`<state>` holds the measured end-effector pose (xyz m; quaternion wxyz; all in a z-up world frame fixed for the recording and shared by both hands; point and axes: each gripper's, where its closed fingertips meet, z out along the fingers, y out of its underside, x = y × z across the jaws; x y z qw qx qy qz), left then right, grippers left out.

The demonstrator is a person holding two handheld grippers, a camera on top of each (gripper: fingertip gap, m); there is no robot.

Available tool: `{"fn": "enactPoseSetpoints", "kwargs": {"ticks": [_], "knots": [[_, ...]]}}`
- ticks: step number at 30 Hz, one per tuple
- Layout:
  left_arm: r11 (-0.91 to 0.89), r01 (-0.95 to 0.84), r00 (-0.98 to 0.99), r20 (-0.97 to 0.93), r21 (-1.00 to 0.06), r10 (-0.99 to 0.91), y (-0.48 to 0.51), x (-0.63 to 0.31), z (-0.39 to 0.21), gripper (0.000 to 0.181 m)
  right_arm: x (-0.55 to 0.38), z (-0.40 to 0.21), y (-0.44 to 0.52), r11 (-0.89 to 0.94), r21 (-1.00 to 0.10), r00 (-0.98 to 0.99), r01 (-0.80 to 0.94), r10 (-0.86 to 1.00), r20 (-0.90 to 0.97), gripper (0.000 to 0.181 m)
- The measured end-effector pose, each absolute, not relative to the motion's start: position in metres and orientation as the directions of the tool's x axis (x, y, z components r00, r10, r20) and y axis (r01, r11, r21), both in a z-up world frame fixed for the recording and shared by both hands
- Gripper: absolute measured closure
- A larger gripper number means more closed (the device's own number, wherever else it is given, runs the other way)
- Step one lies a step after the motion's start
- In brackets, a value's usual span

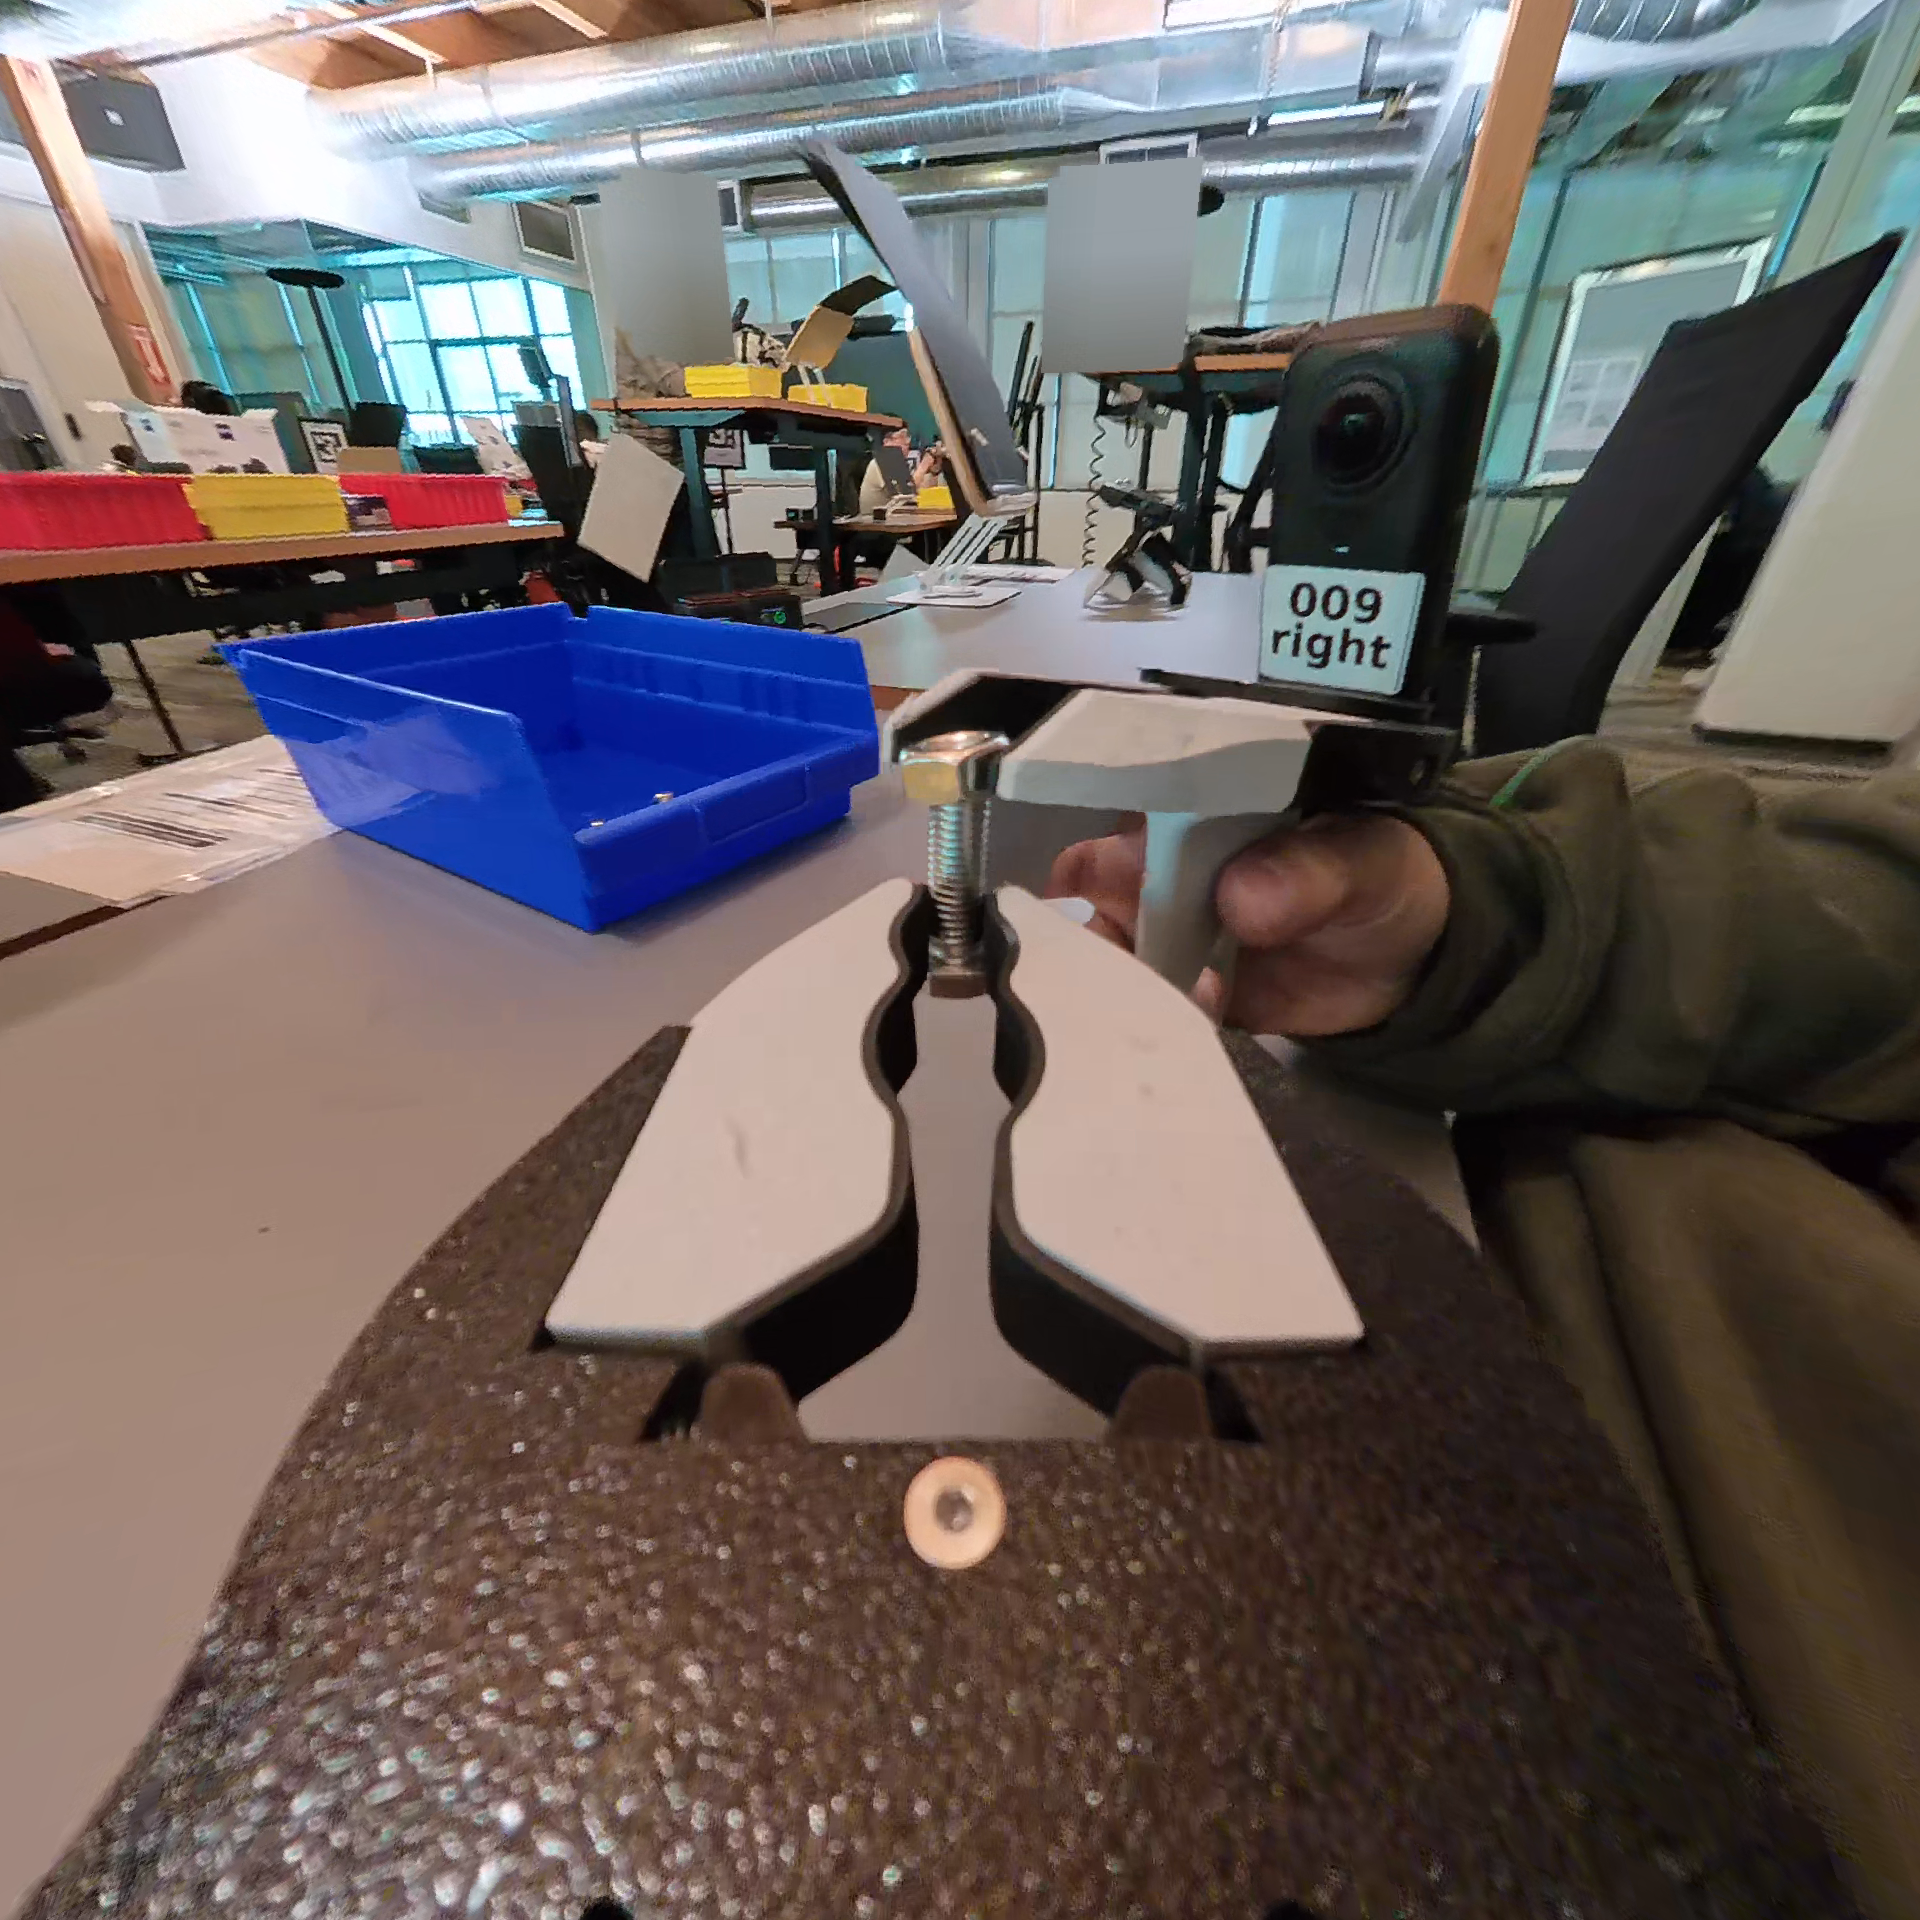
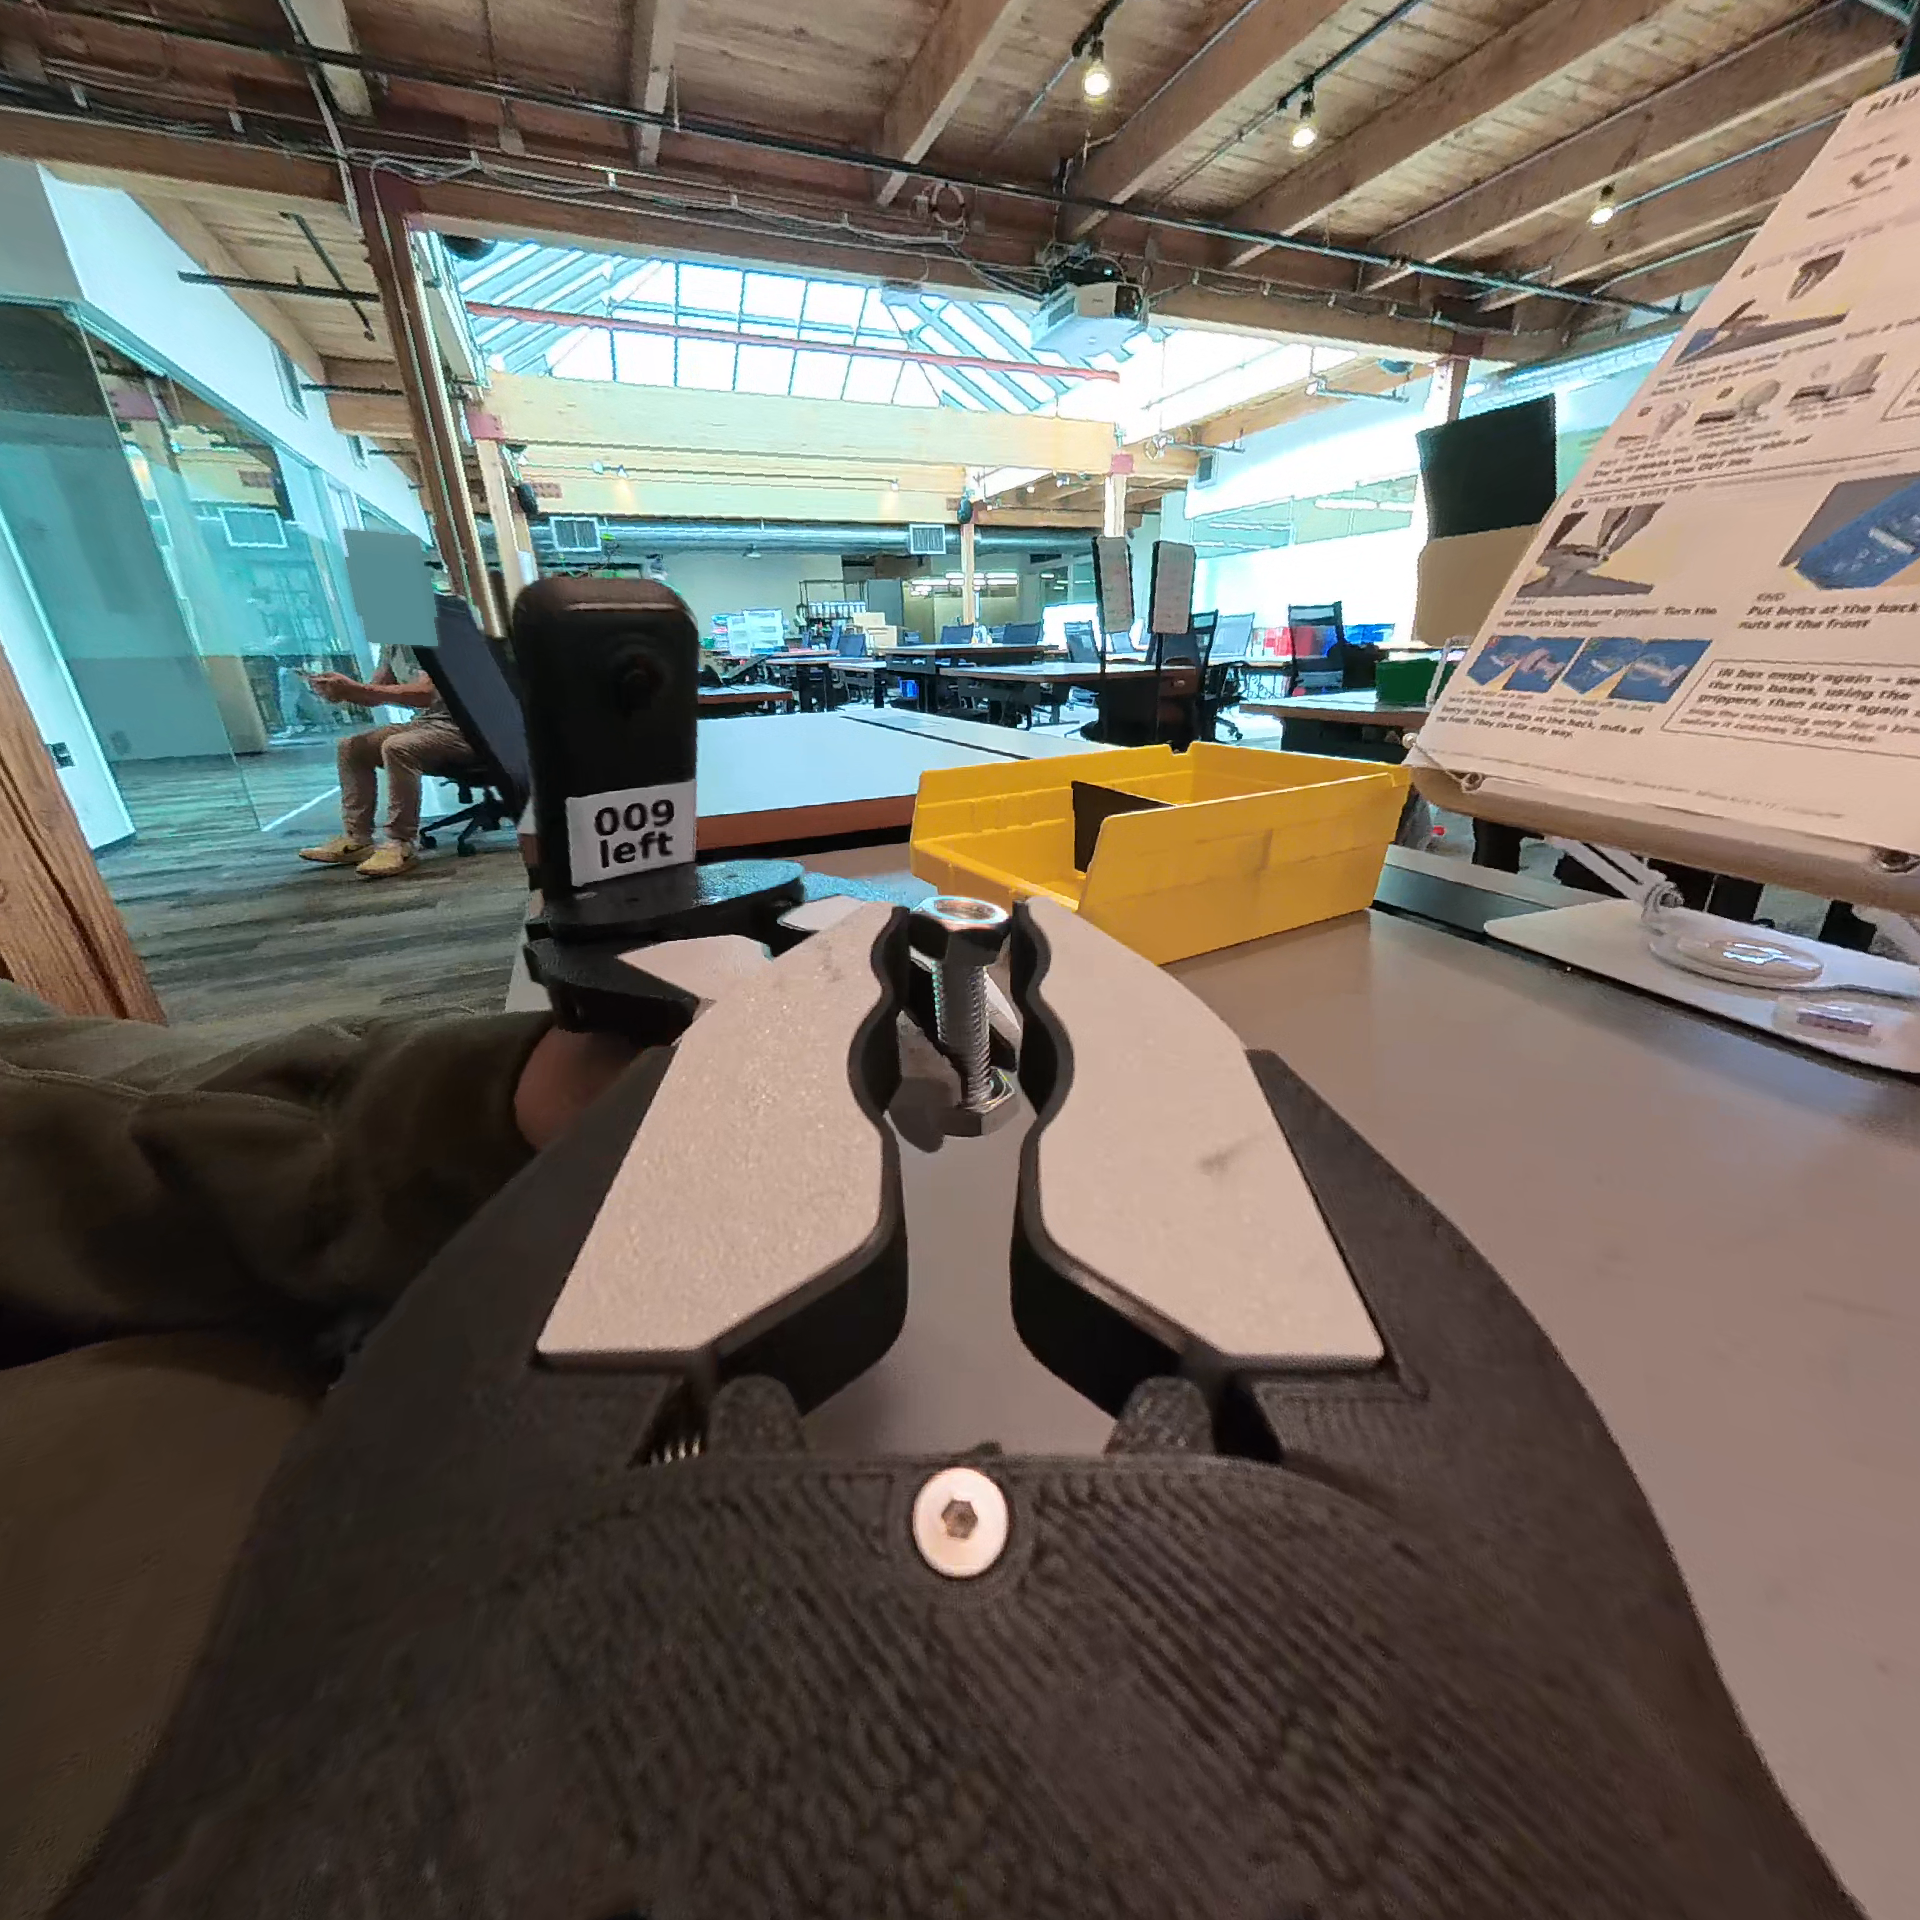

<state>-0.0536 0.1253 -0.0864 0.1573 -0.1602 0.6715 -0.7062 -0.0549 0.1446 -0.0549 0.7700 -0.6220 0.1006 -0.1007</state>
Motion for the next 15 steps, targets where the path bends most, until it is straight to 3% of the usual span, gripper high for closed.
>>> {"fn": "enactPoseSetpoints", "kwargs": {"ticks": [5,15], "knots": [[-0.113,-0.088,-0.927,0.123,-0.99,-0.354,0.124,-0.058,-0.086,0.172,-0.057,-0.054,0.144,0.21,-0.976,0.964,0.048,-0.266,-0.01,0.163],[0.081,0.024,-0.894,-0.058,-0.996,-0.445,0.126,-0.051,-0.102,0.172,-0.053,-0.071,0.143,-0.026,-0.994,0.955,0.109,-0.274,0.112,0.163]]}}
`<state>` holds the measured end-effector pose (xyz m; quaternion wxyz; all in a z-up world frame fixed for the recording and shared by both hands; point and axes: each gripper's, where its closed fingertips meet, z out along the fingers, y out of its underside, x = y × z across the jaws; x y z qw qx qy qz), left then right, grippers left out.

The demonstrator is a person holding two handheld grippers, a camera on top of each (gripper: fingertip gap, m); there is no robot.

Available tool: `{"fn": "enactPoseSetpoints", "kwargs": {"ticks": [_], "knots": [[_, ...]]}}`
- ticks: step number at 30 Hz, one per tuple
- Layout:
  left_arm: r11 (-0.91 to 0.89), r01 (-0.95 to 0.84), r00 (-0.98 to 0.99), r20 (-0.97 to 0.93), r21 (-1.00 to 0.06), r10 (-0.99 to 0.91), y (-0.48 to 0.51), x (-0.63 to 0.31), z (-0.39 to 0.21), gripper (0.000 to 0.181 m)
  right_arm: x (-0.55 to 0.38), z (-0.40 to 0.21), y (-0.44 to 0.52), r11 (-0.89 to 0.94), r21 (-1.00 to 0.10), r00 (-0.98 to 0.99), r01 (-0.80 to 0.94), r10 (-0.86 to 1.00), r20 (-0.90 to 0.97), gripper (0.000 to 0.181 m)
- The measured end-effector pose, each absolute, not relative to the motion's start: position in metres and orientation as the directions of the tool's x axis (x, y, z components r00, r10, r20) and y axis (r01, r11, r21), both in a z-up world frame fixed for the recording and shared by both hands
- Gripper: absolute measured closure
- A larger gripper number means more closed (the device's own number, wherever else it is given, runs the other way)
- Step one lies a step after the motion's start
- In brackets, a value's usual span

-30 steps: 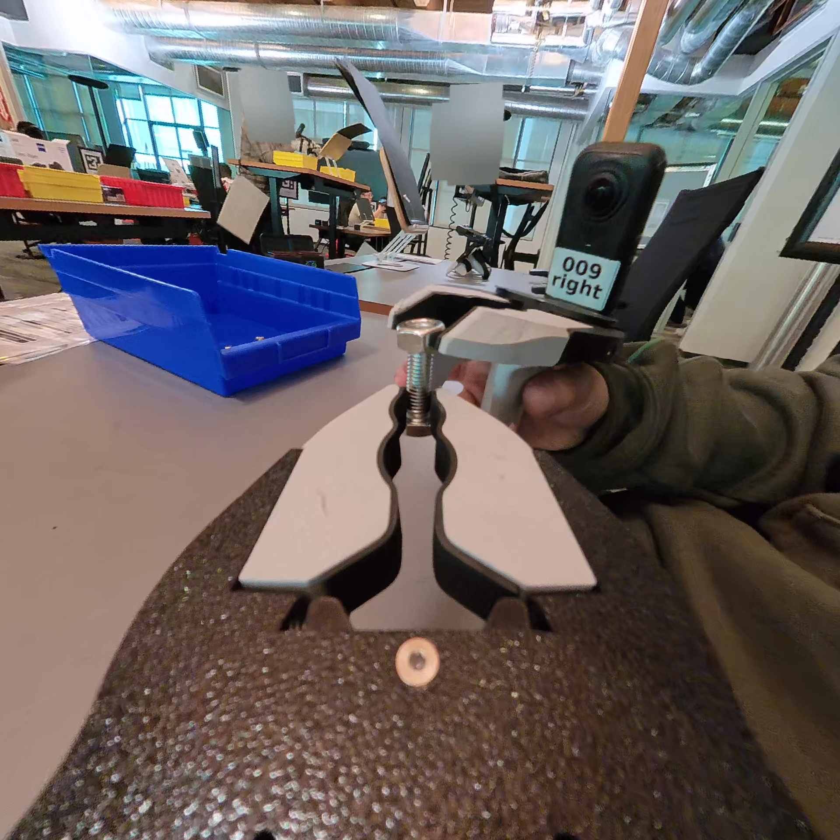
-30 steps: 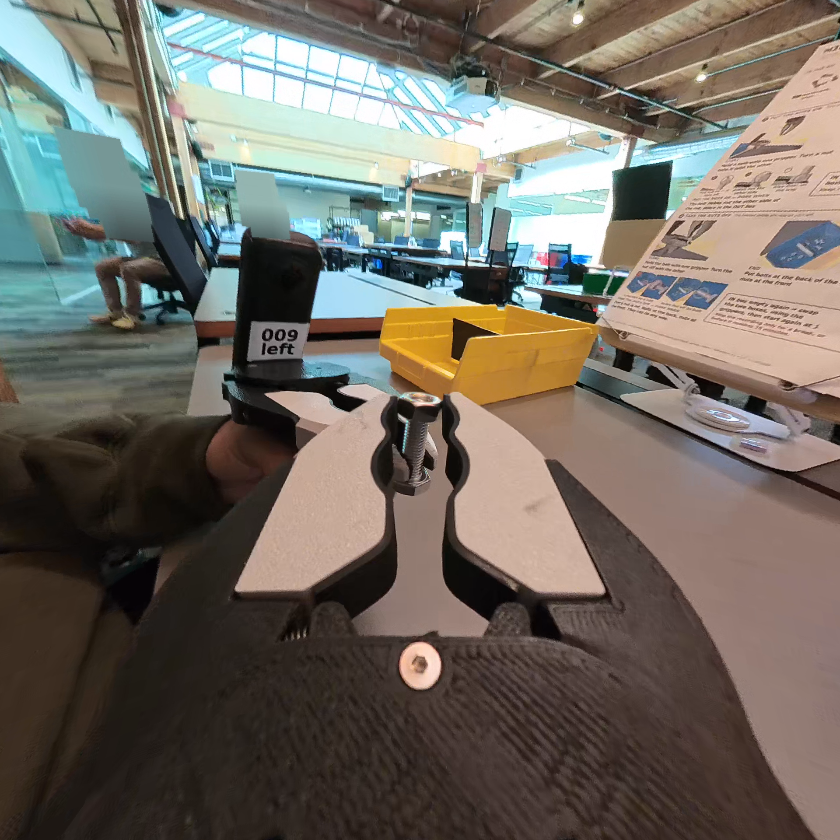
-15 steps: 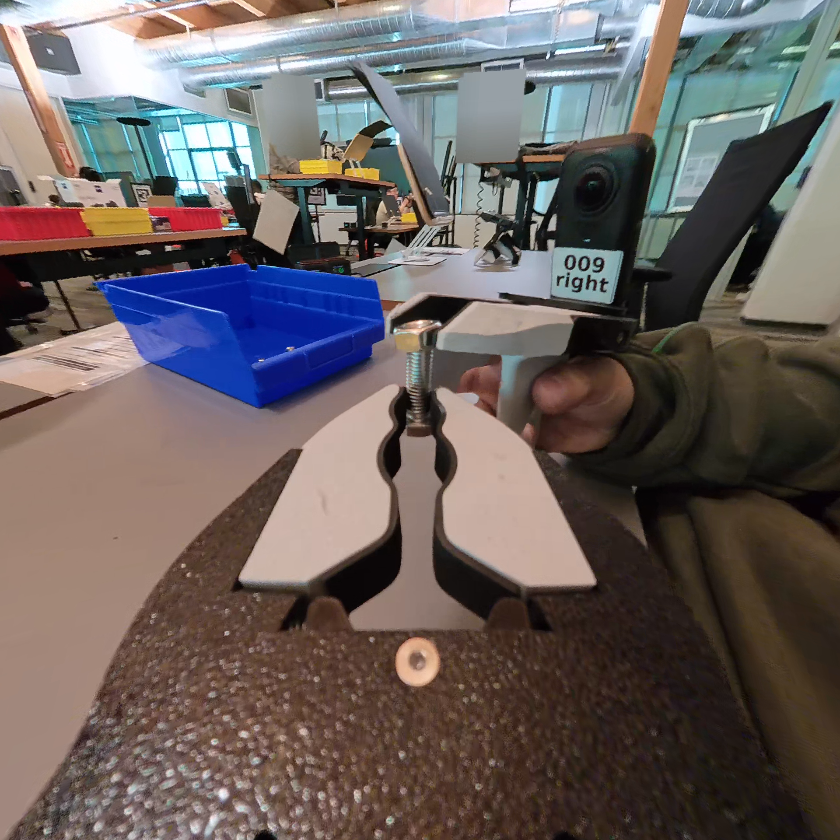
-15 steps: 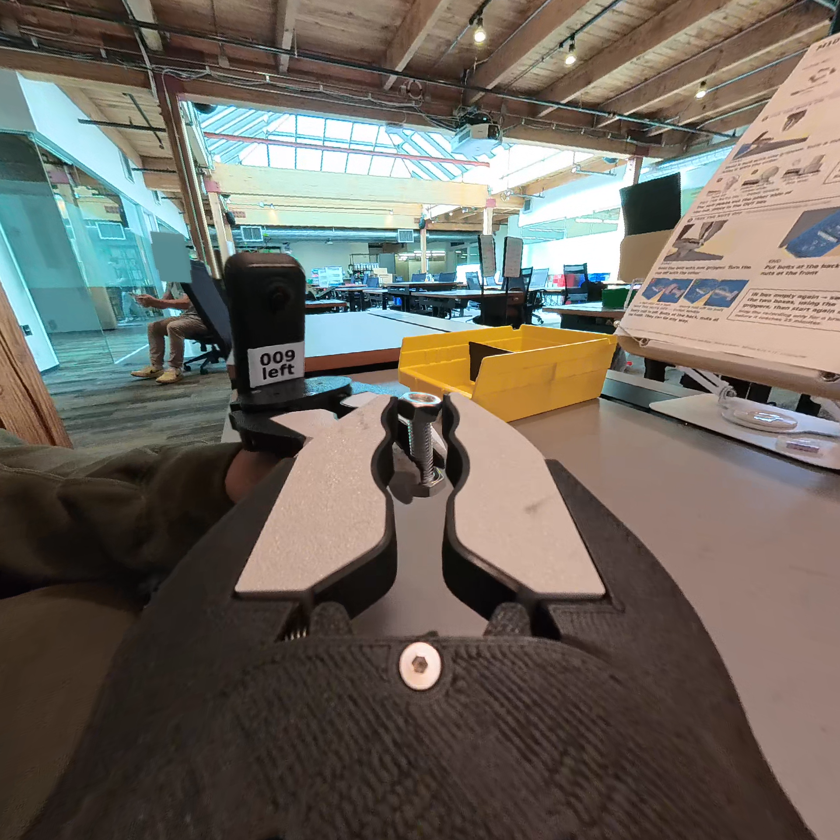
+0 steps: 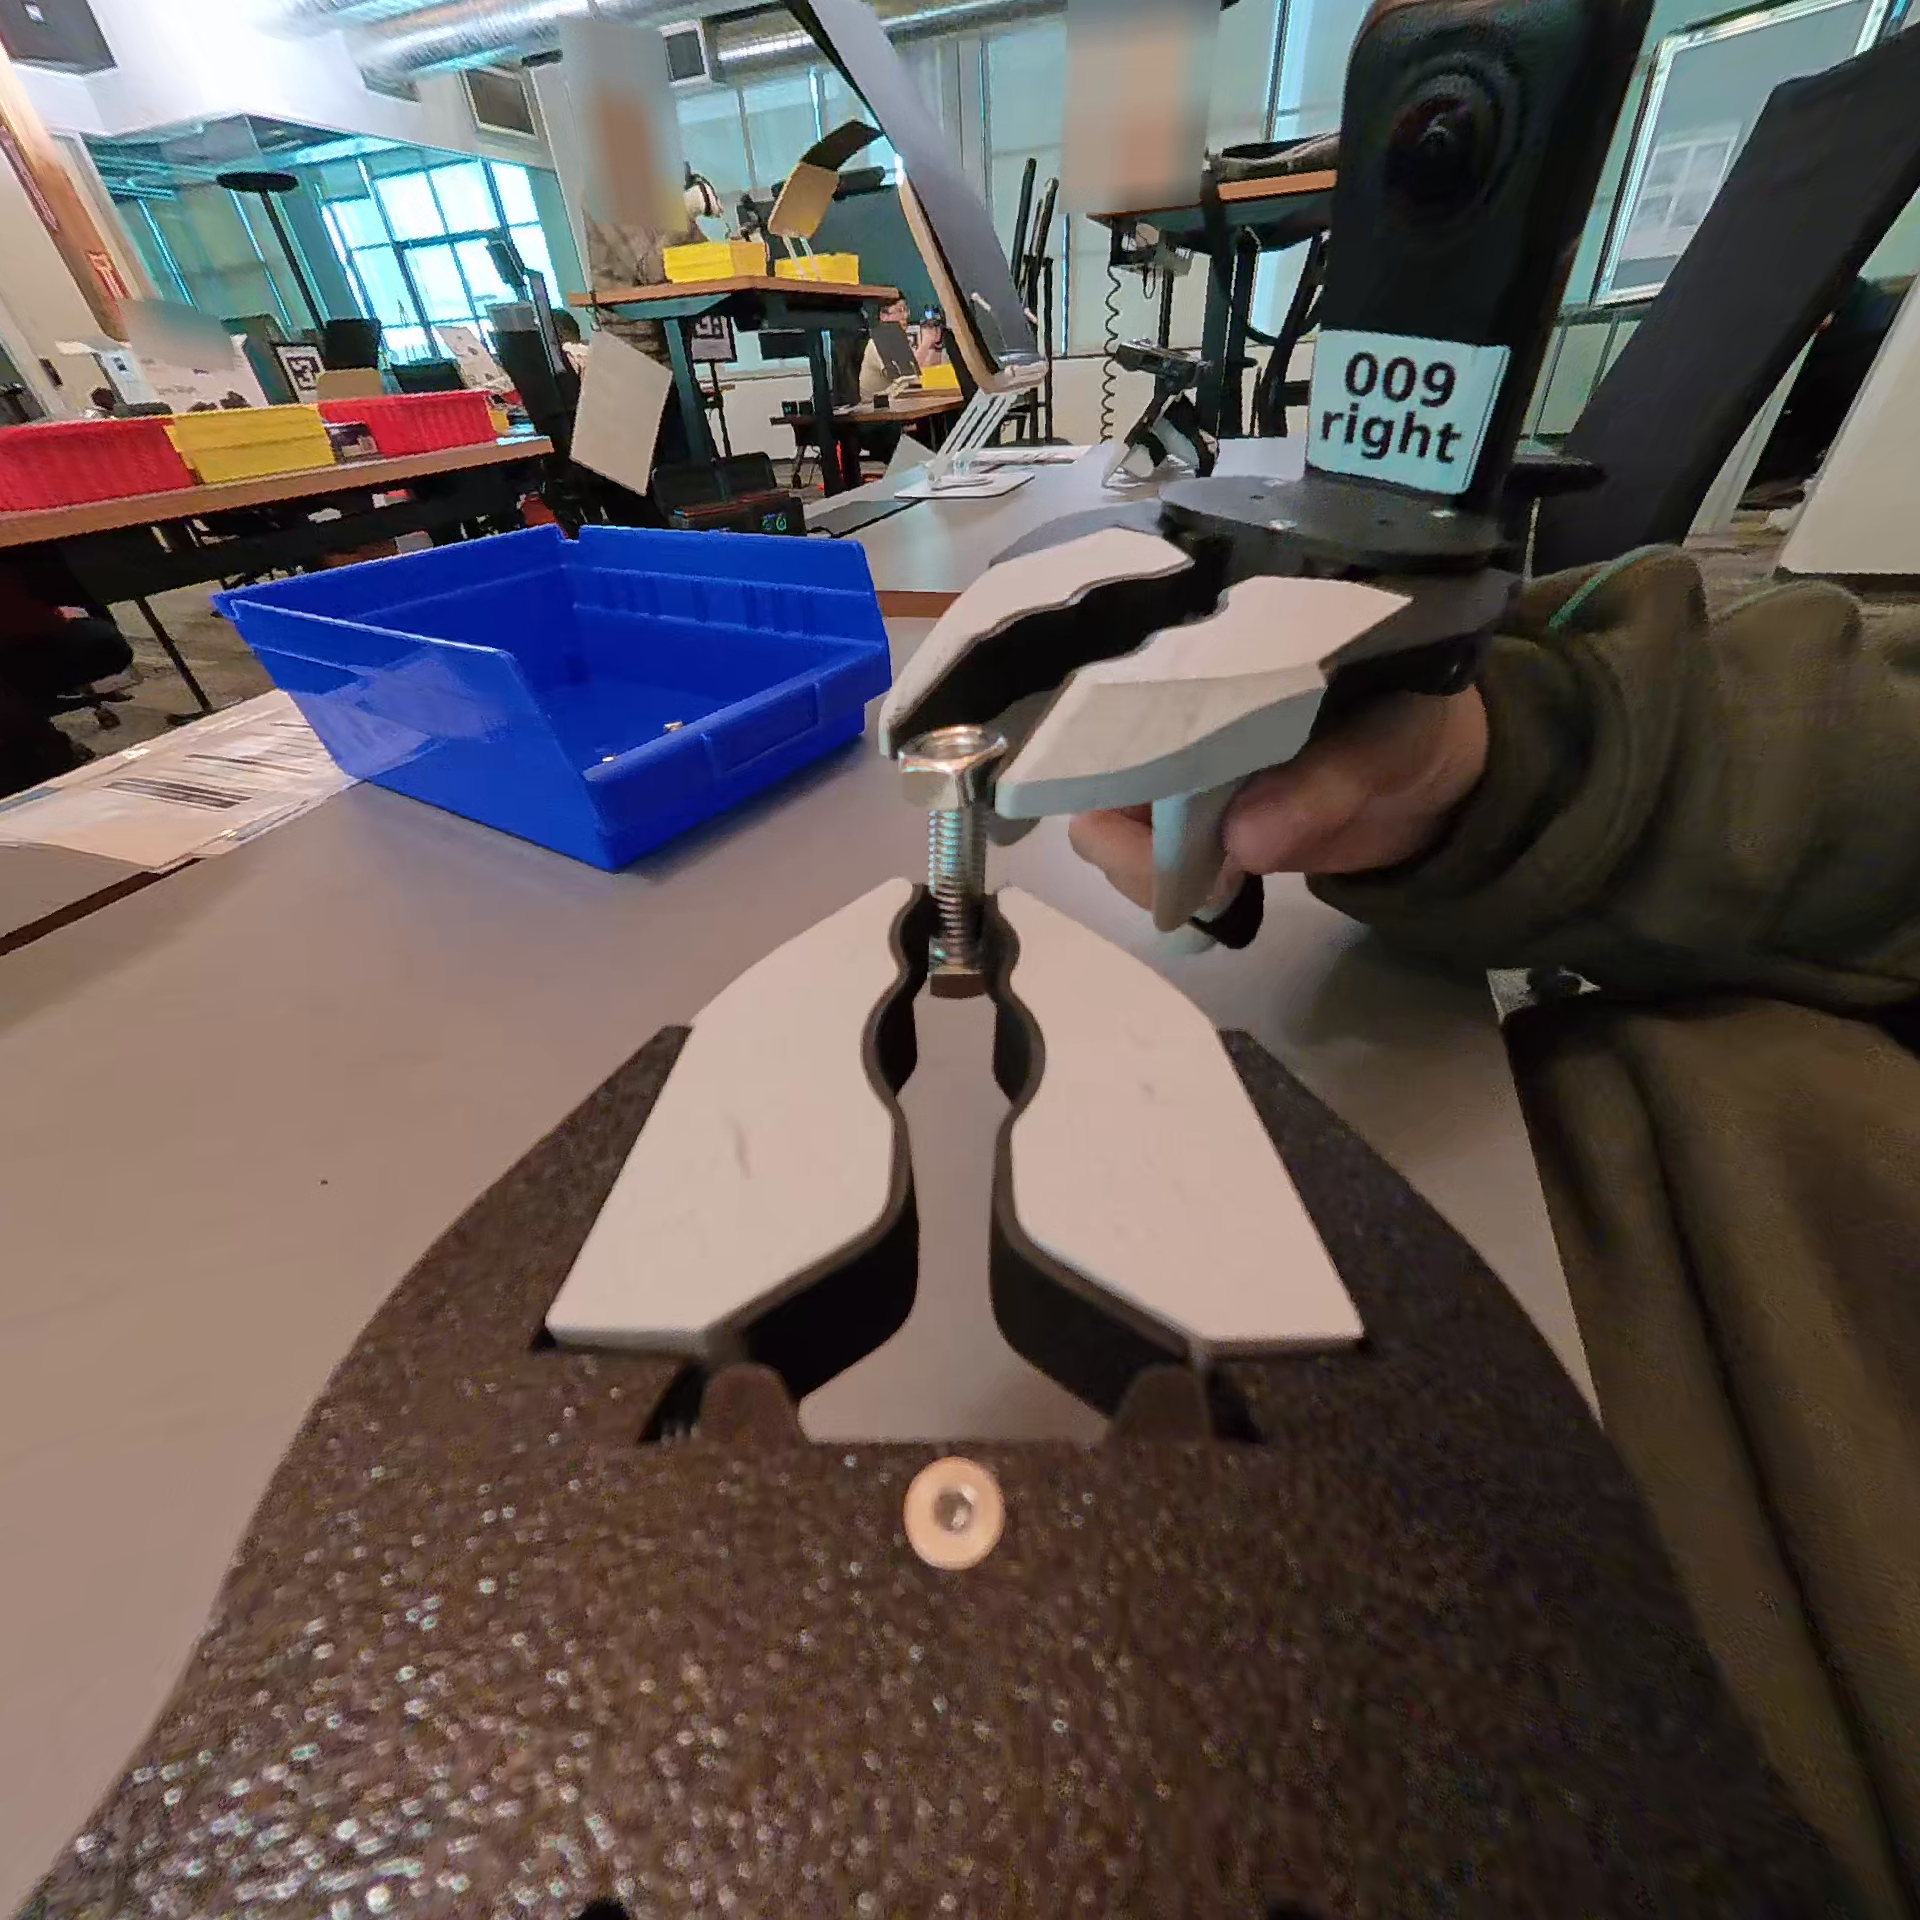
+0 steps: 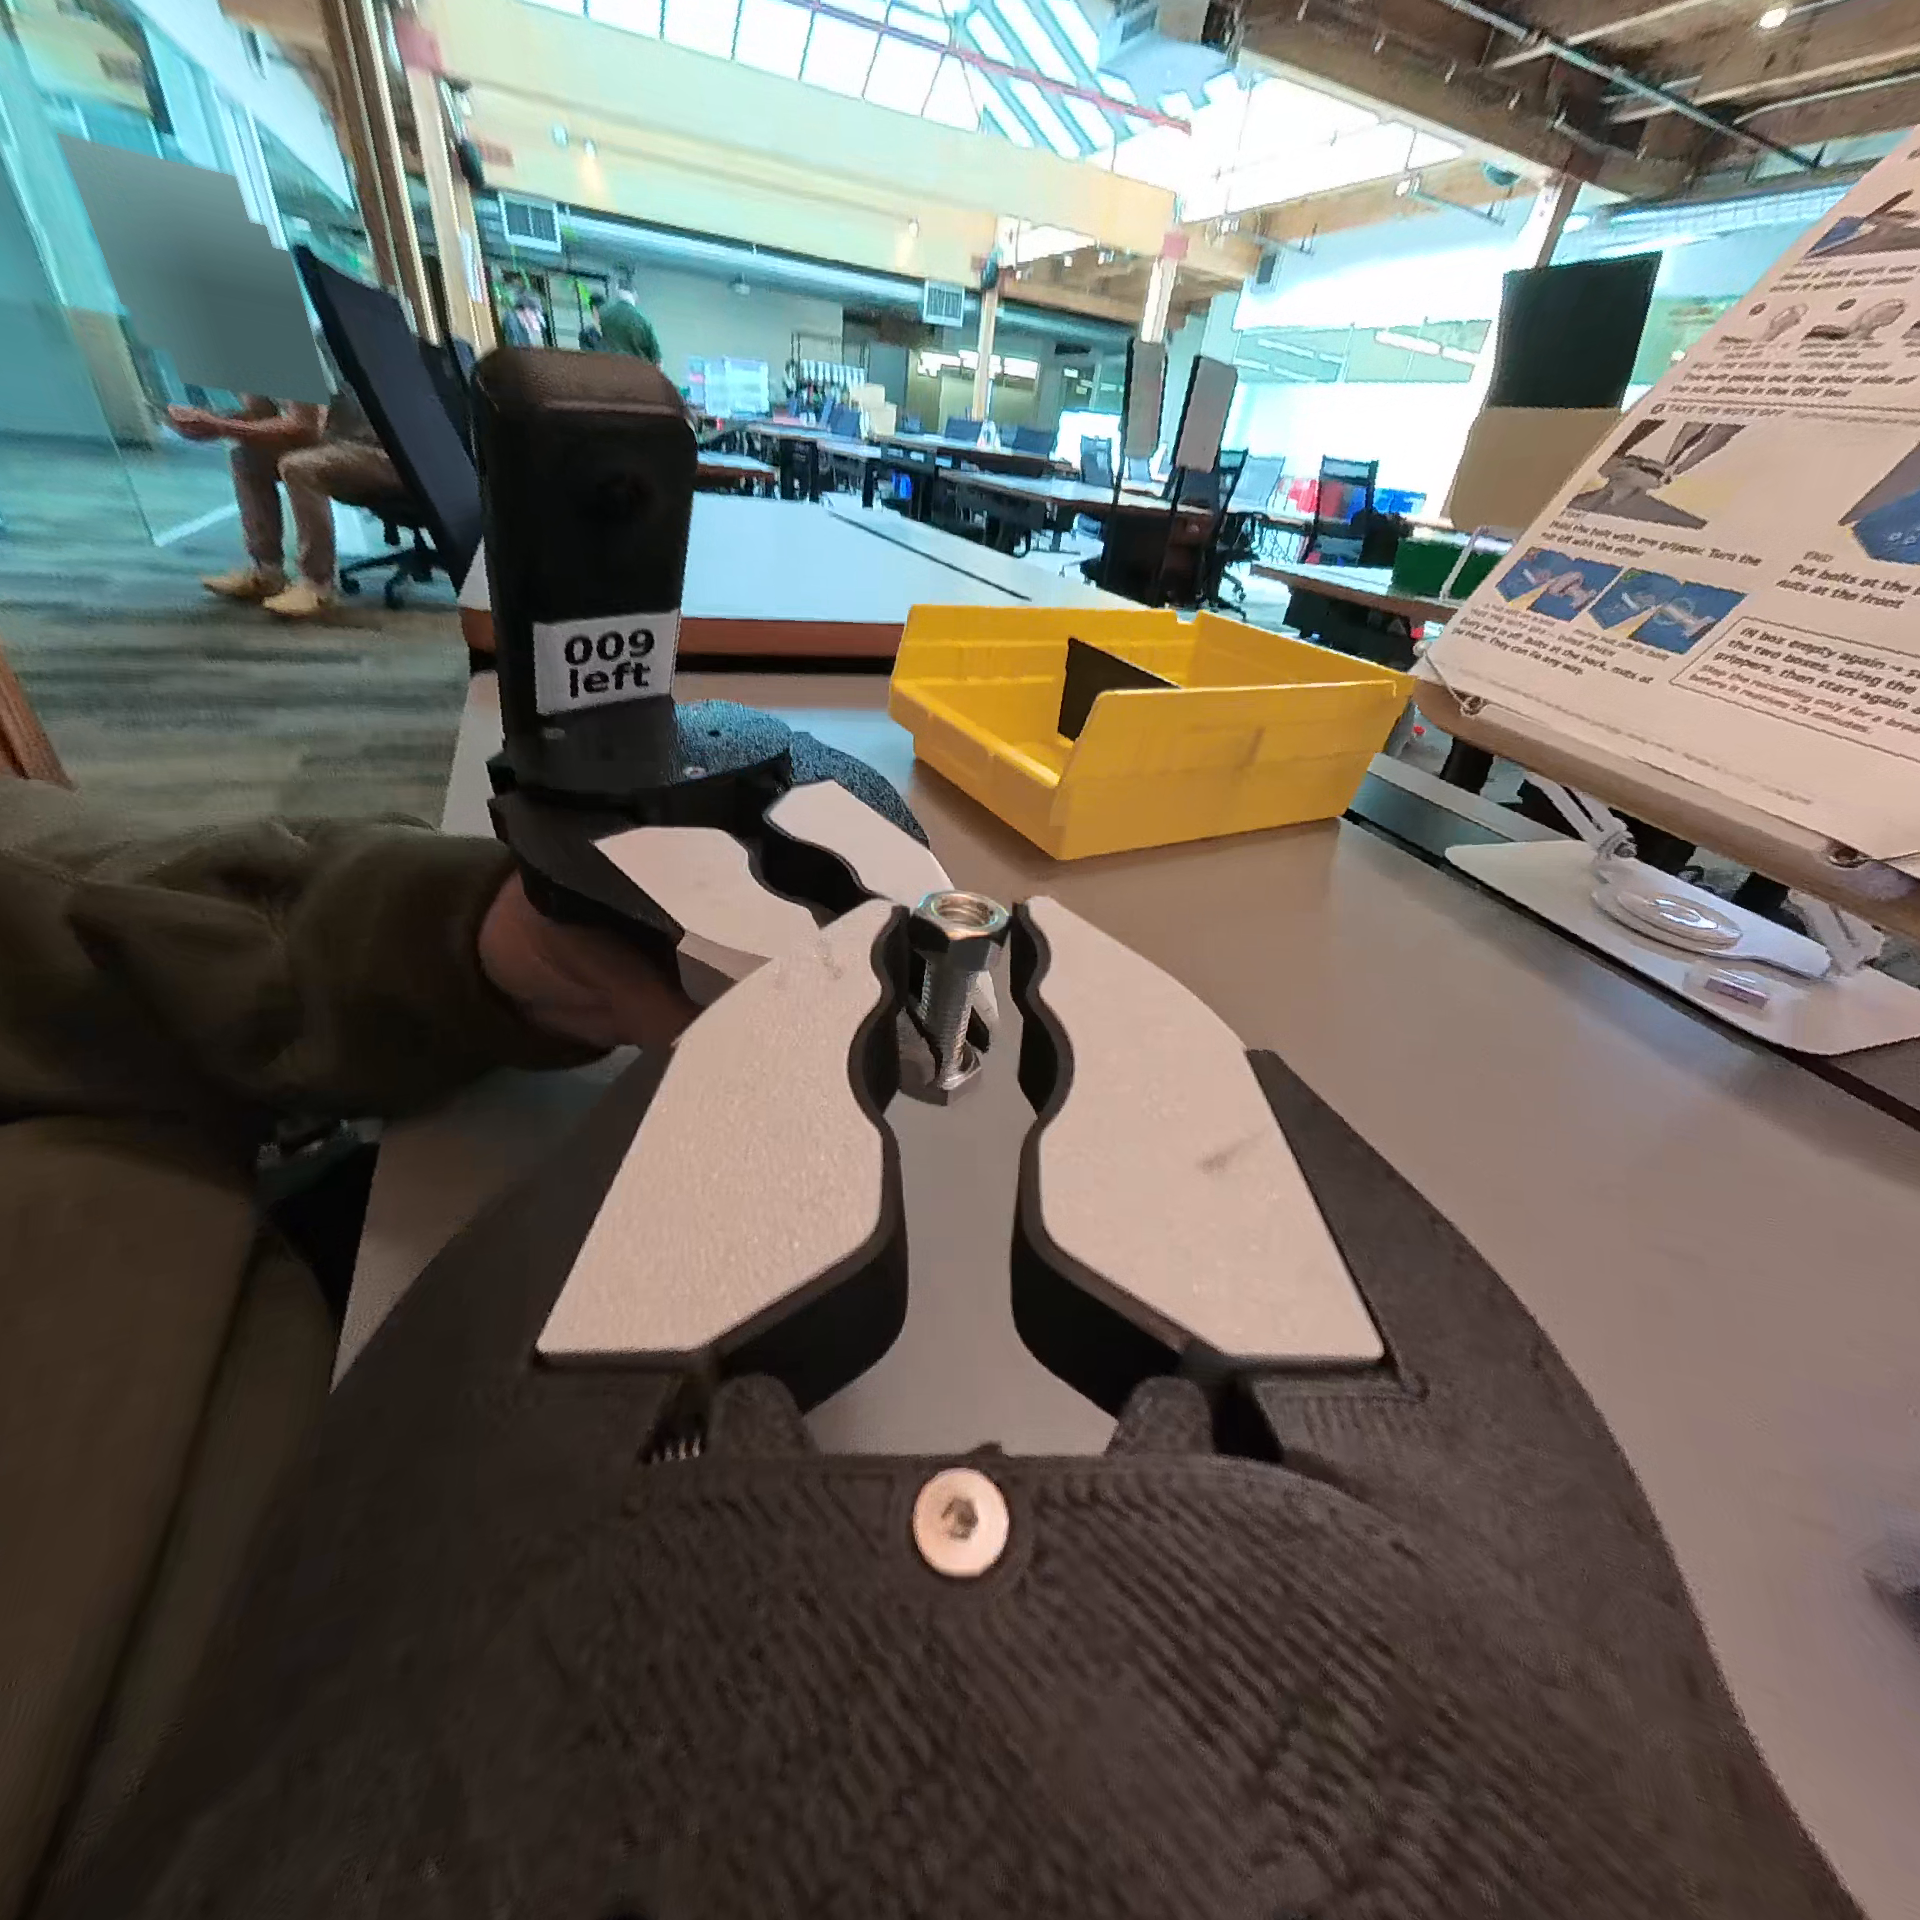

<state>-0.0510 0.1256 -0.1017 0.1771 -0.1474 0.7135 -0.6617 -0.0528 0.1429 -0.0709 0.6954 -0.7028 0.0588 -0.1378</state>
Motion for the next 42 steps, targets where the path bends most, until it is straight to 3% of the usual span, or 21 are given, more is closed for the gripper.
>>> {"fn": "enactPoseSetpoints", "kwargs": {"ticks": [4,9,23,32,42], "knots": [[0.065,0.019,-0.893,-0.046,-0.998,-0.447,0.126,-0.051,-0.101,0.173,-0.052,-0.071,0.142,-0.033,-0.994,0.955,0.105,-0.275,0.11,0.163],[0.018,0.01,-0.897,-0.017,-1.0,-0.442,0.126,-0.051,-0.098,0.172,-0.051,-0.068,0.141,0.08,-0.997,0.968,0.013,-0.251,-0.007,0.163],[-0.105,0.039,-0.916,0.007,-0.994,-0.401,0.127,-0.06,-0.079,0.172,-0.06,-0.049,0.143,0.29,-0.957,0.975,-0.031,-0.202,-0.093,0.163],[-0.006,0.098,-0.891,-0.085,-0.995,-0.447,0.127,-0.057,-0.083,0.172,-0.06,-0.052,0.14,0.182,-0.98,0.968,0.084,-0.248,0.037,0.163],[0.031,0.126,-0.887,-0.126,-0.992,-0.444,0.126,-0.058,-0.085,0.172,-0.057,-0.055,0.139,0.168,-0.984,0.97,0.051,-0.244,0.008,0.154]]}}
